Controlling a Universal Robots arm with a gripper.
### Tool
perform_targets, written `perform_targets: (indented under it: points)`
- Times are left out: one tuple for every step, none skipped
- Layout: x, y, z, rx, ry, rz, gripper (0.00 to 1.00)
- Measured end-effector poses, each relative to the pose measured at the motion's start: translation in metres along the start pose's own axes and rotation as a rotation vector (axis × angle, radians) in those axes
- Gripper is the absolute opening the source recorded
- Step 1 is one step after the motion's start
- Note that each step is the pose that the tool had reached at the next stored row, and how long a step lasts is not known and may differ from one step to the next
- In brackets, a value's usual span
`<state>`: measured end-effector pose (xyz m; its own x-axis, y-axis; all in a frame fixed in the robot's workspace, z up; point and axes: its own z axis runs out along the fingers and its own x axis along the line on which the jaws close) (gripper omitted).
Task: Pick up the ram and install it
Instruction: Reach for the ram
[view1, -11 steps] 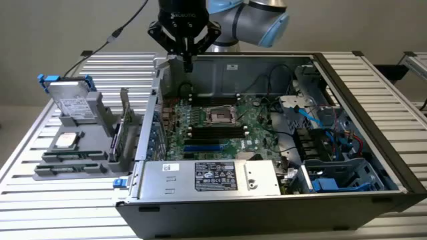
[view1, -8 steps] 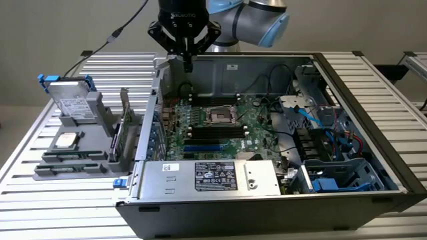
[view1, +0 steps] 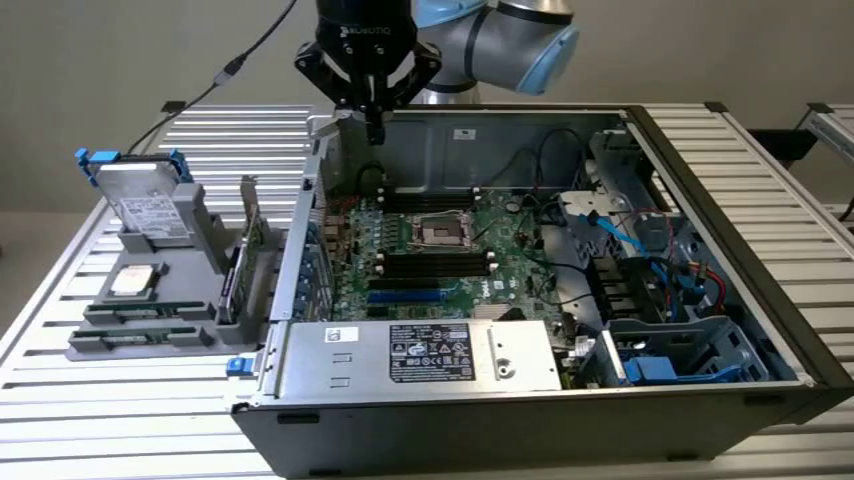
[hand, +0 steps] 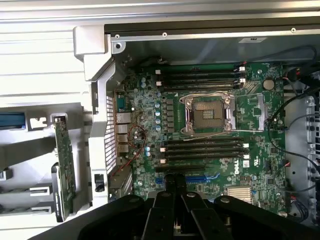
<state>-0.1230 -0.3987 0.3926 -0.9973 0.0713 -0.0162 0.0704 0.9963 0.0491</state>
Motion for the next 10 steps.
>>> perform_targets:
  points:
    - [0.003, -0.0001, -0.0001, -0.0006, 0.0059, 0.0, 0.1]
    - [0.006, -0.0001, 0.0, -0.0009, 0.0142, 0.001, 0.1]
    - [0.009, -0.0002, 0.0, -0.0013, 0.0233, 0.001, 0.1]
    - [0.012, -0.0004, 0.0002, -0.0014, 0.0314, 0.002, 0.1]
    - [0.017, -0.0006, 0.0003, -0.0009, 0.037, 0.002, 0.1]
    - [0.021, -0.0009, 0.0006, -0.0008, 0.0391, 0.002, 0.1]
    - [0.026, -0.0012, 0.0009, -0.0009, 0.0391, 0.002, 0.1]
    - [0.03, -0.0015, 0.001, -0.0009, 0.0392, 0.002, 0.1]
    - [0.035, -0.0019, 0.0013, -0.001, 0.0391, 0.002, 0.1]
    - [0.039, -0.0022, 0.0015, -0.001, 0.039, 0.002, 0.1]
